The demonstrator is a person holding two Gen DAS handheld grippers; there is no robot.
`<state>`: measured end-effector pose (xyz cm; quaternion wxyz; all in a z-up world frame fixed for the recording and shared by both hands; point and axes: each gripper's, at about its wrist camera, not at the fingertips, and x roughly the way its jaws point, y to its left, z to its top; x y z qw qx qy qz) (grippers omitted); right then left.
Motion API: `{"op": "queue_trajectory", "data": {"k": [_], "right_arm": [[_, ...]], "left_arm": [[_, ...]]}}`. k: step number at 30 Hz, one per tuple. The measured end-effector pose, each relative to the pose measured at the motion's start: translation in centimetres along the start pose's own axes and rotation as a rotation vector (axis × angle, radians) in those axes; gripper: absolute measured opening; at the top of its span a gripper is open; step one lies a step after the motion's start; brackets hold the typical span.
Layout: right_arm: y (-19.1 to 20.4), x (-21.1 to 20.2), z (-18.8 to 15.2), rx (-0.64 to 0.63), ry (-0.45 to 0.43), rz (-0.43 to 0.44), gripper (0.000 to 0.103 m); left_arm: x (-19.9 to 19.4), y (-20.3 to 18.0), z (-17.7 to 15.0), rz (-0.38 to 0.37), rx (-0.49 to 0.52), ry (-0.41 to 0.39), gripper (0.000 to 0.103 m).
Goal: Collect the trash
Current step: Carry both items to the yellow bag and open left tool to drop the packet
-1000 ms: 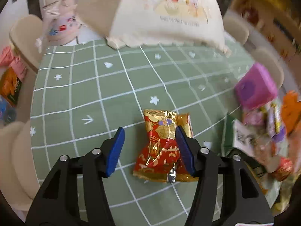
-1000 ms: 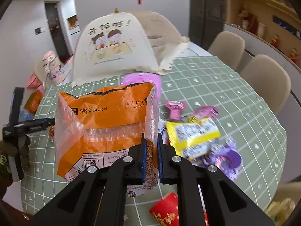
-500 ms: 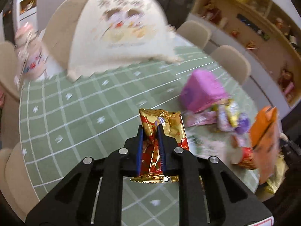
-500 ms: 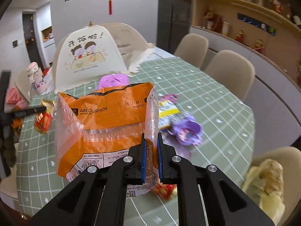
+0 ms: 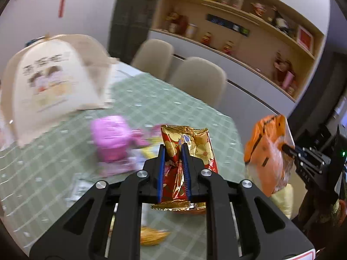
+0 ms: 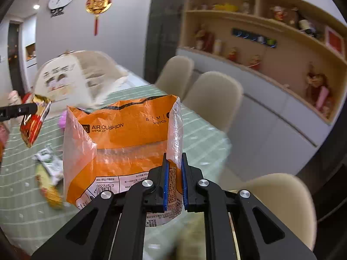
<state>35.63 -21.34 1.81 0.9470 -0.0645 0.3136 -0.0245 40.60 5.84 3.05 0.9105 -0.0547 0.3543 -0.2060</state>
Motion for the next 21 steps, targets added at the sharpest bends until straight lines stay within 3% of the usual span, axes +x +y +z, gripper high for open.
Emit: {"op": "queue_trajectory", "data": {"k": [5, 10, 16, 19, 21], "right_arm": [[-9.9, -1.6, -1.4, 0.063, -0.029, -0.122, 0.011], [-19.3, -3.4, -4.1, 0.155, -0.024, -0.24, 0.011], [-25.6, -4.3, -7.5, 0.23, -0.001, -0.3, 0.011], [-27.1, -4.7, -9.3, 0.25, 0.016, -0.307, 0.011], [-27.5, -4.2, -10.1, 0.226, 0.035, -0.312, 0.011]], "left_arm": [[4.9, -9.8, 0.3, -0.121, 0.073, 0.048, 0.014], [10.6, -19.5, -1.6, -0.24, 0.176, 0.14, 0.015], [15.8, -28.5, -5.0, -0.355, 0.288, 0.269, 0.017], [17.8, -31.2, -7.0, -0.393, 0.313, 0.341, 0.034], [18.3, -31.4, -7.7, -0.389, 0.306, 0.363, 0.038]]}}
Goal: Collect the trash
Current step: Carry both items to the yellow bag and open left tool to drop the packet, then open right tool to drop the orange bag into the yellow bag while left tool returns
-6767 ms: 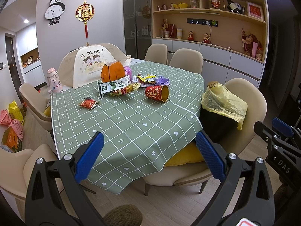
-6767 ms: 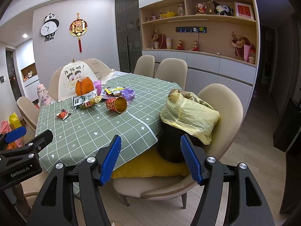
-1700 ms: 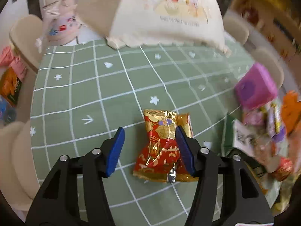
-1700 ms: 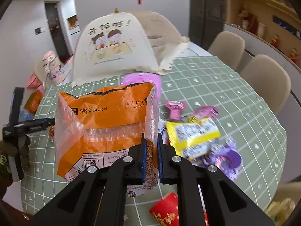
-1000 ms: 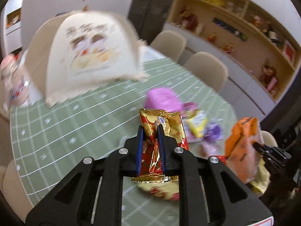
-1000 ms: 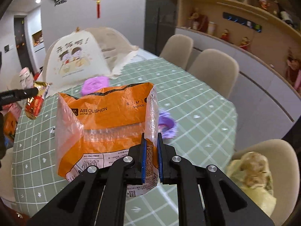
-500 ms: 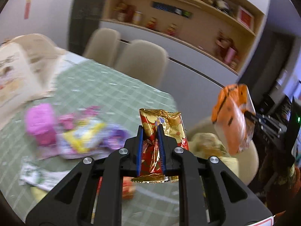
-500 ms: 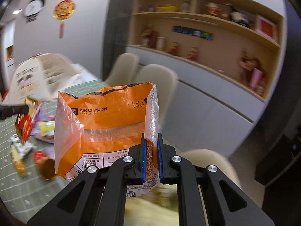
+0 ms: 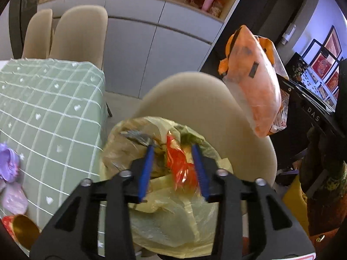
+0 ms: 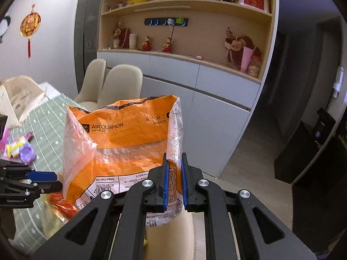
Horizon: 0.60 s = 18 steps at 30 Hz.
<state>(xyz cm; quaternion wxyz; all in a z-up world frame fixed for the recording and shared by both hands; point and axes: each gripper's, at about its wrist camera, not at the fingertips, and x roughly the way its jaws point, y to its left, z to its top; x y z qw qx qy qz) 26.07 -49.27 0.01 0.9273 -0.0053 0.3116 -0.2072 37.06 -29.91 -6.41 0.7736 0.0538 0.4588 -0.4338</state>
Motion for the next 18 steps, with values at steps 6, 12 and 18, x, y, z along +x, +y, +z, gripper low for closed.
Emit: {"op": "queue_trajectory", "data": {"k": [6, 12, 18], "right_arm": [[3.7, 2.5, -2.6, -0.17, 0.065, -0.004, 0.011], [11.7, 6.7, -7.0, -0.342, 0.224, 0.146, 0.011], [15.6, 8.9, -9.5, -0.318, 0.342, 0.263, 0.011]], "left_arm": [[-2.1, 2.4, -0.1, 0.056, -0.112, -0.047, 0.042], [-5.8, 5.7, -1.3, 0.141, -0.21, -0.118, 0.042], [-8.9, 8.5, -3.9, 0.209, -0.285, -0.144, 0.043]]}}
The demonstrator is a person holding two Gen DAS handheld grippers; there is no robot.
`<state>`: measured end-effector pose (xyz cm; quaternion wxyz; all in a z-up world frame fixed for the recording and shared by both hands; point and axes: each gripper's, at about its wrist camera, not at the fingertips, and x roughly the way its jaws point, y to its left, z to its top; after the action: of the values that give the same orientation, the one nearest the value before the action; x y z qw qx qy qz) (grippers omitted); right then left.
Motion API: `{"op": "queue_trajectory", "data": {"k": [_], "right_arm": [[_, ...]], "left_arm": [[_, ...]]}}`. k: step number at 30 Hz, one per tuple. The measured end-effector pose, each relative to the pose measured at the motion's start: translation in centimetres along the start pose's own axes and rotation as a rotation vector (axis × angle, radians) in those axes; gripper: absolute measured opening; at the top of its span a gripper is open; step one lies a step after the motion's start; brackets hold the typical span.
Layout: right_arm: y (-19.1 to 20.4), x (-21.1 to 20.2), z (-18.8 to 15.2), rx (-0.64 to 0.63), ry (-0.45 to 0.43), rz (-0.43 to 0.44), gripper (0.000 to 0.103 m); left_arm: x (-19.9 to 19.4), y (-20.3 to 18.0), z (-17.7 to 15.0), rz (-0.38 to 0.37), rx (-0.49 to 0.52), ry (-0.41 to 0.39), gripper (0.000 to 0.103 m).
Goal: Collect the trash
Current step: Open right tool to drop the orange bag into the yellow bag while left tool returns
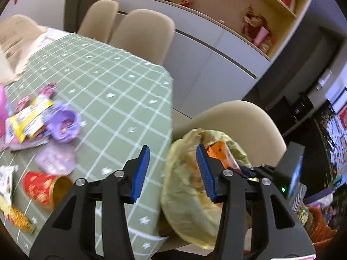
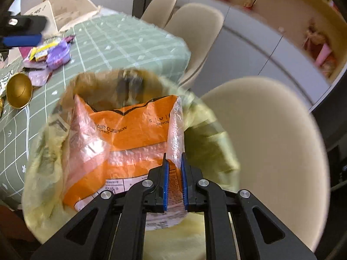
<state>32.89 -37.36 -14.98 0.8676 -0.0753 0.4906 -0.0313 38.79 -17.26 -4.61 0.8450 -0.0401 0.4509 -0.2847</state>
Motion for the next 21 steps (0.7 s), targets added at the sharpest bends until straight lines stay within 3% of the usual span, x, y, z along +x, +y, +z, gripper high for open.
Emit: {"op": "queue_trajectory", "data": {"k": [4, 6, 9, 11, 14, 21], "right_arm": [[-0.2, 1.8, -0.7, 0.086, 0.078, 0.03, 0.011], [-0.9, 1.6, -0.8, 0.137, 0.073, 0.037, 0.011], [-2.6, 0.5, -1.0, 0.253, 0.029, 0.057, 0.017], [-4.0, -1.1, -1.7, 0.351, -0.036, 0.088, 0.03], [-4.1, -2.5, -2.4, 0.367, -0.079, 0.068, 0.046], [-0.9, -7.6, -1.8, 0.355, -0.202, -0.011, 0.046]], "left_arm": [[-1.5, 2.8, -1.2, 0.052, -0.021, -0.02, 0.045], [-2.5, 4.5, -1.8, 0.072, -0.037, -0.029, 0.048], [-3.6, 6.4, -2.5, 0.09, -0.058, -0.039, 0.048], [-4.6, 7.7, -2.9, 0.101, -0.072, -0.054, 0.05], [-6.2, 9.8, -3.3, 0.138, -0.088, -0.091, 0.057], [-9.9, 16.4, -5.2, 0.229, -0.188, -0.152, 0.061]]}}
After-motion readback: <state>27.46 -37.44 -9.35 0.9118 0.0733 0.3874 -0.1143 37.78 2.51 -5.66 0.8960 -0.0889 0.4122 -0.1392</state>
